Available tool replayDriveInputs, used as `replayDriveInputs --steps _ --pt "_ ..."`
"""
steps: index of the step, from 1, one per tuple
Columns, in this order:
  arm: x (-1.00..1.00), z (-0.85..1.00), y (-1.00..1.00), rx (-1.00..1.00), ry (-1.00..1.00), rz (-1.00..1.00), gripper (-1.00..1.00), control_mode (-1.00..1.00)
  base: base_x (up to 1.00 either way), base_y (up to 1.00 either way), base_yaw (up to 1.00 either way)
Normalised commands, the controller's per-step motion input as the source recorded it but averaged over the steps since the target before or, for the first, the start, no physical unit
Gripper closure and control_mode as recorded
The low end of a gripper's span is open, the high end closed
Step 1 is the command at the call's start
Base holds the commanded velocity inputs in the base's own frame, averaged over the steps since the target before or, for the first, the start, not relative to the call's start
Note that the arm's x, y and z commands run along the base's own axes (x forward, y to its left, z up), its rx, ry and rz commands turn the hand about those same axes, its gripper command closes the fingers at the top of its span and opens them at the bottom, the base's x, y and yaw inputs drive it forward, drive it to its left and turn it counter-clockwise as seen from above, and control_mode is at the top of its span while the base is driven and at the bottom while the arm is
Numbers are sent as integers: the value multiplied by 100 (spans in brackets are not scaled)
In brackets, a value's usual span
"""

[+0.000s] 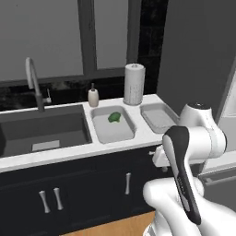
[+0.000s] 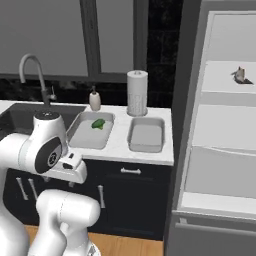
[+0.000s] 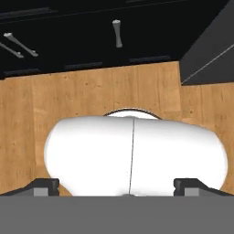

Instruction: Place one broccoli and one fish in each tupperware on the nearby counter, to pack two identical lunches.

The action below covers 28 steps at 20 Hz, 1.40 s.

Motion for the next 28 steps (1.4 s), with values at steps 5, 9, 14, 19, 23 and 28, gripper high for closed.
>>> replayDriveInputs --steps 5,9,14,19,23,28 --pt "0 0 0 0 0 0 -100 100 -17 -100 19" --pt "0 0 0 0 0 0 -100 100 -12 -100 15" --pt "0 0 0 0 0 0 -100 100 -3 -78 -9" --pt "0 0 0 0 0 0 -100 100 10 -46 -42" --pt "0 0 0 0 0 0 -100 100 37 -30 -12" --pt "0 0 0 0 0 0 -100 100 62 -30 11"
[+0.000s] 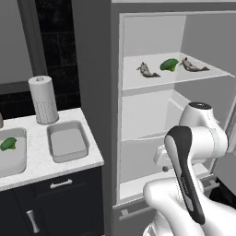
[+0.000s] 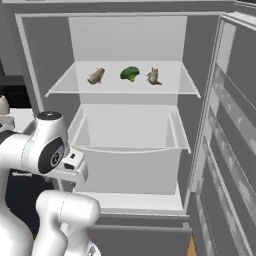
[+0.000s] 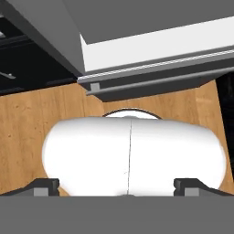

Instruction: Place one broccoli and one fish in each tupperware on the nearby counter, to pack two identical lunches.

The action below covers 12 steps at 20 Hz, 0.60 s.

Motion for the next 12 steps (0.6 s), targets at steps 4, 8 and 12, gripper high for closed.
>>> replayDriveInputs --steps 4,8,12 --pt "0 0 0 0 0 0 -100 100 53 -30 7" --pt "0 0 0 0 0 0 -100 100 20 -29 4" --pt "0 0 0 0 0 0 -100 100 0 -29 0"
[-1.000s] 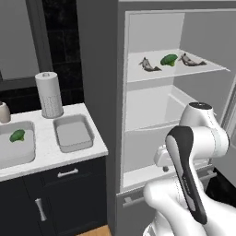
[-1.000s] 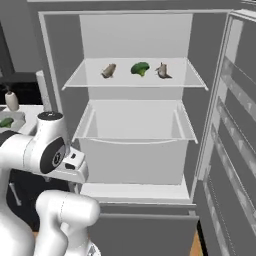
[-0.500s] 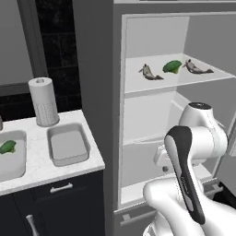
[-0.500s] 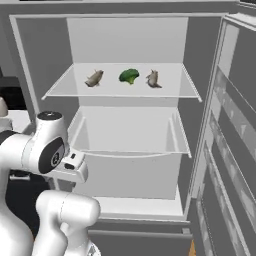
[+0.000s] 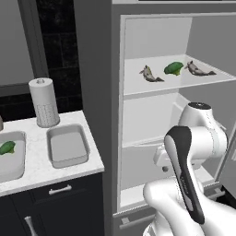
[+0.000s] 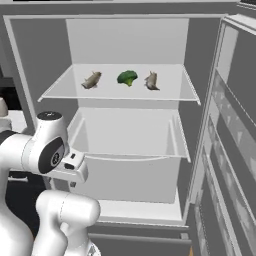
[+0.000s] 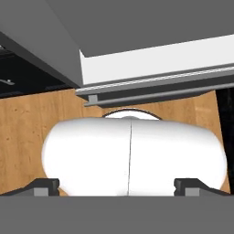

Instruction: Place one broccoli and one fish in each tupperware on the nearby counter, to pack two identical lunches.

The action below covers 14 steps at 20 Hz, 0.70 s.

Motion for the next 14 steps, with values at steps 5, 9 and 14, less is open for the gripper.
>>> replayDriveInputs --steps 5,9,14 --pt "0 0 0 0 0 0 -100 100 3 -51 0" --pt "0 0 0 0 0 0 -100 100 10 -42 0" --pt "0 0 0 0 0 0 -100 100 5 -10 0"
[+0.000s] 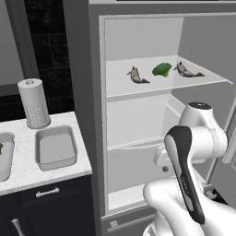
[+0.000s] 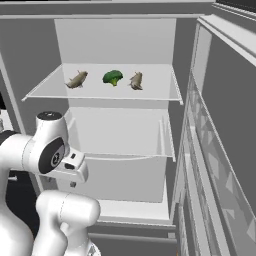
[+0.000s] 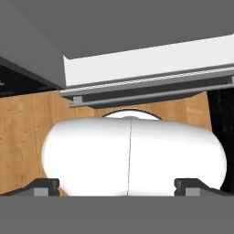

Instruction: Place one broccoli and one fish in each tupperware on the nearby counter, to pack two identical lunches.

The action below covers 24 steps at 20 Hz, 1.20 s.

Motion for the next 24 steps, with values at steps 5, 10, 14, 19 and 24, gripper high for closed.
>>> replayDriveInputs --steps 5,10,14,19,24 --pt "-3 0 0 0 -2 0 -100 -100 0 0 0" --pt "8 26 0 0 -40 16 -100 -100 0 0 0" --pt "0 78 8 1 -47 21 -100 -100 0 0 0" --pt "27 98 14 6 -27 6 -100 -100 0 0 0" --pt "28 91 25 7 -12 -3 -100 -100 0 0 0"
